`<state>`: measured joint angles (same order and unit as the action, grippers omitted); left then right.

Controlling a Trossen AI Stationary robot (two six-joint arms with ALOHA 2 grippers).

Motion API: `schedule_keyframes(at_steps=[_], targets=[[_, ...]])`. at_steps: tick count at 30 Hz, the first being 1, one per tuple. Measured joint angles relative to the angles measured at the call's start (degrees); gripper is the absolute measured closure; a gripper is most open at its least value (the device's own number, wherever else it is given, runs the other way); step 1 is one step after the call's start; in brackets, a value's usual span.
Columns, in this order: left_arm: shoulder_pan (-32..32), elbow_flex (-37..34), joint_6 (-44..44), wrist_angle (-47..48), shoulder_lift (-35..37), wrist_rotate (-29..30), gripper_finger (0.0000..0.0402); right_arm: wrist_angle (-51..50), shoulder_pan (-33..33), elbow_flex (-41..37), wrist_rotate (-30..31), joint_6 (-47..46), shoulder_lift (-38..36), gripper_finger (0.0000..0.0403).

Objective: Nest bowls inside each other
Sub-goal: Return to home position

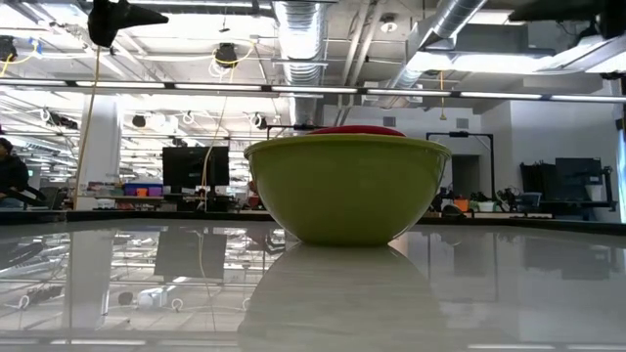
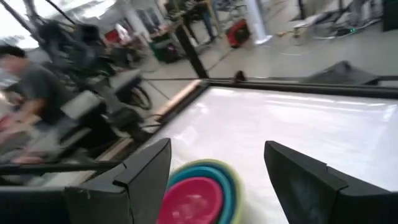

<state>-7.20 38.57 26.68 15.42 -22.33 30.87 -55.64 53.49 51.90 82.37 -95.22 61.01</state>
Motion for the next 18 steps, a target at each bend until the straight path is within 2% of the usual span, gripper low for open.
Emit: schedule_keyframes(at_steps=[8,15,18], targets=[[0.0,0.0,-0.2,0.1,0.0,-0.5,0.0110,-3.0,-10.5,0.0,-6.4,11.8,-3.2,0.0111],[0.0,0.0,-0.3,0.9,0.0,-2.5,0.0115,-2.3,-17.0,0.0,-18.2,30.4,-13.7,0.0111],[0.0,0.0,0.0,2.2,0.0,-2.6,0.0124,3.7,-19.1,-2.3,-24.0,38.7,-20.4,0.0111]])
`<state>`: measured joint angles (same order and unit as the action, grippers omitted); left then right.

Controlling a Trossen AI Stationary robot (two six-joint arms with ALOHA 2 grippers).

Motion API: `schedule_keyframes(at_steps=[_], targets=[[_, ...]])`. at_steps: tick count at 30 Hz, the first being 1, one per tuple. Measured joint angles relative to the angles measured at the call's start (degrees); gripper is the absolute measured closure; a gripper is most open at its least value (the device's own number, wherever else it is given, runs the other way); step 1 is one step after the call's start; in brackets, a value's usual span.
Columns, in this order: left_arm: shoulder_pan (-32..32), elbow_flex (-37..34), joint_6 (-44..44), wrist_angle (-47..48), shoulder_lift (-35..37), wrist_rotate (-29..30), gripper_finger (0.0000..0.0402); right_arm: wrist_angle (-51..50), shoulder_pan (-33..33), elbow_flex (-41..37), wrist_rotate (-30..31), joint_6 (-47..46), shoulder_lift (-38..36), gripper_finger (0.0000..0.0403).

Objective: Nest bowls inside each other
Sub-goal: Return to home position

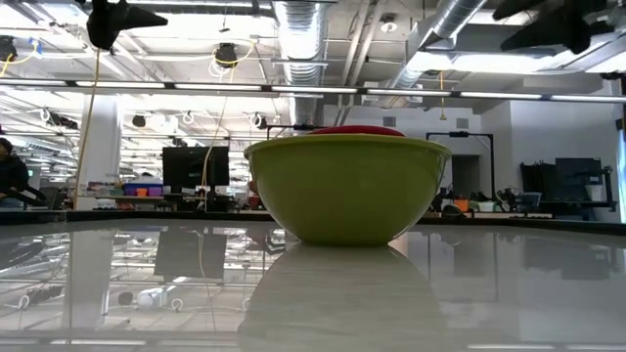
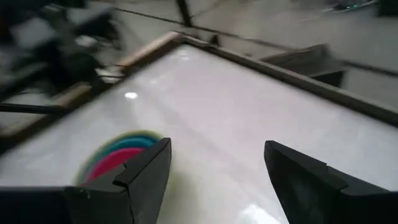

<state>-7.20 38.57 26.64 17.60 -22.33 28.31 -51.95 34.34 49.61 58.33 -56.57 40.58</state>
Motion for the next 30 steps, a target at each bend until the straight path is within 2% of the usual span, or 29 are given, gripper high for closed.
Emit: schedule_keyframes(at_steps=[5,9,12,16,18,25,30], targets=[[0.0,0.0,-1.3,1.2,0.4,0.2,0.0146,19.6,-4.7,-11.0,-9.7,12.8,-14.4,0.0111],[0.0,-0.5,-1.5,4.4,2.3,1.0,0.0163,34.3,-10.9,-22.0,-16.8,19.4,-25.6,0.0111],[0.0,-0.5,-1.5,7.2,4.2,1.8,0.0173,38.5,-15.9,-28.7,-21.6,22.2,-31.9,0.0111],[0.0,-0.5,-2.6,10.0,7.6,2.4,0.0183,41.6,-22.8,-33.4,-27.8,25.4,-38.6,0.0111],[0.0,-0.5,-3.4,11.7,9.3,2.6,0.0186,42.2,-26.4,-35.2,-31.3,26.1,-40.5,0.0111],[0.0,-0.9,-3.7,17.7,14.4,3.9,0.0188,44.7,-39.8,-39.4,-45.6,26.2,-39.9,0.0111],[0.1,-7.4,-2.5,16.0,21.4,3.8,0.0188,53.0,-48.8,-46.5,-58.7,20.3,-39.9,0.0113]])
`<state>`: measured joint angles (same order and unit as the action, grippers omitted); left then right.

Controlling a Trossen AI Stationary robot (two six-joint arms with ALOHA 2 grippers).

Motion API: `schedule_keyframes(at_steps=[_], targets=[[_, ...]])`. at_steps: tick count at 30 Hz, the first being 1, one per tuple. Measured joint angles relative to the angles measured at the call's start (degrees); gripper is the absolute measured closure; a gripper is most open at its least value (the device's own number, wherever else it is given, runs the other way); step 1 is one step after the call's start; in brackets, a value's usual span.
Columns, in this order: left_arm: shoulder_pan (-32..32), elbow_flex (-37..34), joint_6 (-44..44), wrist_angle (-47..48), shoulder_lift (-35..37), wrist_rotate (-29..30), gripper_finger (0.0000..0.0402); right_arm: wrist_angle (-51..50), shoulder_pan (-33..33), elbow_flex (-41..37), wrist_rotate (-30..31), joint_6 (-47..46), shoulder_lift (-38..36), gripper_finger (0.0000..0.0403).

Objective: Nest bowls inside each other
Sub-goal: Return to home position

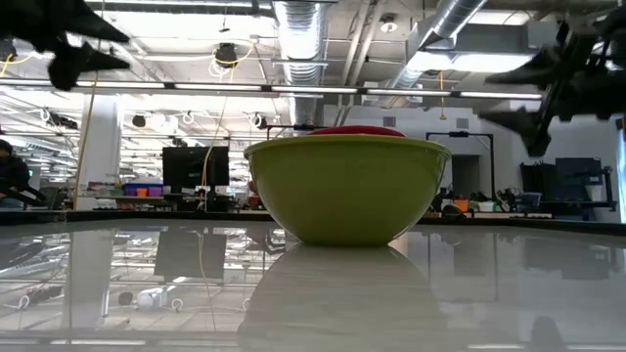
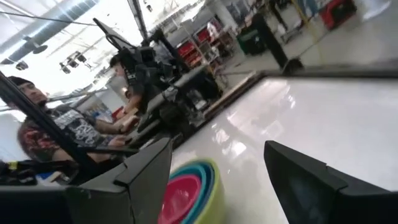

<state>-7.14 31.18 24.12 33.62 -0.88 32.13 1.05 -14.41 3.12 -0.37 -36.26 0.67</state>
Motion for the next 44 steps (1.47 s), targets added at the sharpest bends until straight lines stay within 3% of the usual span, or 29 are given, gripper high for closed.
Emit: schedule_keyframes(at_steps=[4,11,15,21,26,33,44], targets=[[0.0,-6.4,2.1,-1.6,0.5,-1.6,0.0188,2.5,-5.0,-2.6,-5.7,-1.7,0.1,0.0113],[0.0,-15.4,0.9,-14.8,0.9,-2.6,0.0188,3.2,-10.9,-2.6,-11.6,2.3,0.8,0.0113],[0.0,-19.8,1.2,-17.2,0.6,-2.2,0.0188,2.5,-12.8,-2.5,-14.3,3.3,1.2,0.0113],[0.0,-27.6,4.0,-28.2,0.5,-3.0,0.0188,2.1,-12.7,-2.5,-16.2,3.8,1.2,0.0113],[0.1,-27.7,2.7,-29.8,0.7,-3.6,0.0188,1.9,-10.4,-2.5,-16.7,5.9,2.5,0.0113],[0.1,-27.2,4.5,-26.5,0.3,-10.0,0.0188,1.8,-7.3,-2.5,-16.3,11.7,8.0,0.0113],[0.1,-27.2,-11.5,-26.4,-0.1,-10.3,0.0188,1.7,-7.0,-2.5,-16.2,18.7,15.1,0.0113]])
